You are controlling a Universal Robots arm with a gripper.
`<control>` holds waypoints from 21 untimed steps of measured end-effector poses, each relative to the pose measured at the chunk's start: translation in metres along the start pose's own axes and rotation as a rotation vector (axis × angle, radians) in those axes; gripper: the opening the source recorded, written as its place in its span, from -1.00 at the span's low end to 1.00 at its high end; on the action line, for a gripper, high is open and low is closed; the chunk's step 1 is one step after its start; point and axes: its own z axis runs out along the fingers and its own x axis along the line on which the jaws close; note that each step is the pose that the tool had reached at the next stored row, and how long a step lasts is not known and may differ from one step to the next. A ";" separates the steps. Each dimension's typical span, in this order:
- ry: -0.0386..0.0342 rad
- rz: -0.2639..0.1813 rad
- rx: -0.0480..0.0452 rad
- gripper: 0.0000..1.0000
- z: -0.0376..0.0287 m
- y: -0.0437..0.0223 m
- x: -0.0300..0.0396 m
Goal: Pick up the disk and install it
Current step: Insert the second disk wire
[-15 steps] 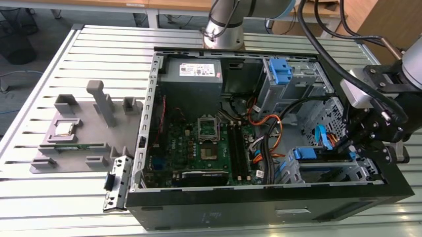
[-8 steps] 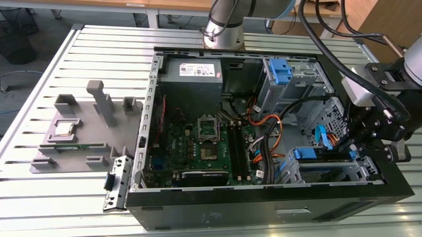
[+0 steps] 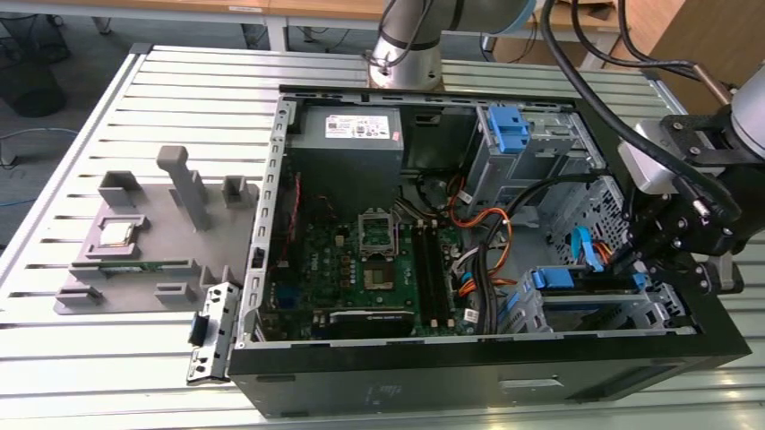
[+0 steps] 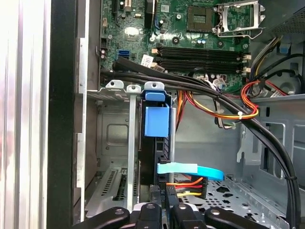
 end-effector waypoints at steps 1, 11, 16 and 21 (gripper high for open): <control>-0.0005 0.000 0.0001 -0.68 0.0002 0.0002 -0.0001; -0.0012 0.000 0.0034 -0.68 0.0030 0.0009 -0.0001; -0.0016 0.000 0.0036 -0.68 0.0034 0.0009 -0.0001; 0.0002 0.000 0.0035 -0.68 0.0015 0.0009 -0.0003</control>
